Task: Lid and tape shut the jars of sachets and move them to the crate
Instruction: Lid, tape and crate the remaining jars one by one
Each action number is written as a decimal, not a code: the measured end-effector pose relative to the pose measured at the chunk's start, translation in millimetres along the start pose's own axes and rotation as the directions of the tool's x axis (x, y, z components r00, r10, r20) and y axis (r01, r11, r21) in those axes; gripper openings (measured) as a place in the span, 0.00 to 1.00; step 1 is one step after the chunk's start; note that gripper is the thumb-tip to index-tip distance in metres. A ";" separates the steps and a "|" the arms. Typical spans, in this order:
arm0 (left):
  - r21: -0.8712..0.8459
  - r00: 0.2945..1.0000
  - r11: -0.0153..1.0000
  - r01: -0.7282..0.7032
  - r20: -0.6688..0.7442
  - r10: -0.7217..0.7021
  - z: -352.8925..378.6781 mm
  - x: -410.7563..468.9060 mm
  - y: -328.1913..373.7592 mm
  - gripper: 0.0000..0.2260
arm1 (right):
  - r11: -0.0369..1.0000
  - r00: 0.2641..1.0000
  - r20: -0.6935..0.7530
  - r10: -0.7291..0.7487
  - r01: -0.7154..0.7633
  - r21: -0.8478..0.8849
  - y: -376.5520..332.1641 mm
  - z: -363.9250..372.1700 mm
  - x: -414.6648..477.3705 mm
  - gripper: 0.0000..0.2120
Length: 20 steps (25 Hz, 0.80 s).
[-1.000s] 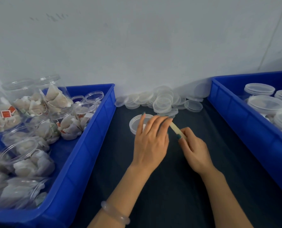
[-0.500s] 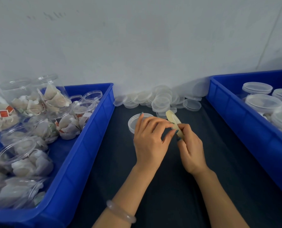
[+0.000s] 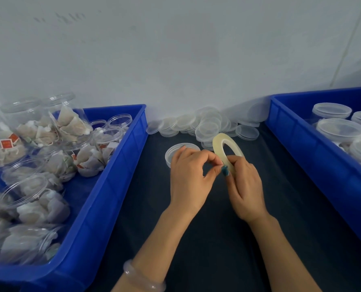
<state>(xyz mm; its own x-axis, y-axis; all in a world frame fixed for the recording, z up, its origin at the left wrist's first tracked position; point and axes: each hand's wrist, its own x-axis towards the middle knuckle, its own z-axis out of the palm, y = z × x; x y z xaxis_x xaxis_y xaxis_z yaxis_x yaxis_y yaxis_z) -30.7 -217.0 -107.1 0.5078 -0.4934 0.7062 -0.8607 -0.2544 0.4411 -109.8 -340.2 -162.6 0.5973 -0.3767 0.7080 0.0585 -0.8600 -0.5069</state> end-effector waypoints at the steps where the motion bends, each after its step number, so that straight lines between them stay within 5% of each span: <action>1: 0.039 0.997 0.997 -0.073 -0.012 0.073 -1.5 -3.8 1.7 0.06 | 1.000 1.000 0.000 -0.017 0.017 0.006 -0.2 0.7 0.1 0.14; 3: 0.067 0.984 0.983 -0.171 -0.040 0.173 -2.5 -11.7 2.0 0.07 | 0.999 0.999 0.000 -0.046 0.046 0.004 -0.5 1.3 0.9 0.13; 11: 0.269 0.991 0.962 -0.048 -0.107 0.079 -11.9 -24.1 3.1 0.06 | 0.928 0.968 -0.189 -0.163 0.085 -0.364 2.6 -1.6 1.1 0.15; 20: 0.062 0.963 0.980 0.191 -0.206 -0.174 -33.0 -45.1 -15.2 0.04 | 0.866 0.975 -0.174 -0.139 0.035 -0.498 17.3 -11.3 0.6 0.20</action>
<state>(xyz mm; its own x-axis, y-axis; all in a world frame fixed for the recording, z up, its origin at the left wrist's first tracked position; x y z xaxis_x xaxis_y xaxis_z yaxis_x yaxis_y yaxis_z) -39.3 -163.5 -127.4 0.6468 -0.2589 0.7173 -0.7487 -0.3945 0.5327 -117.5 -359.2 -165.3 0.4347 -0.3075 0.8465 -0.3271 -0.9296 -0.1698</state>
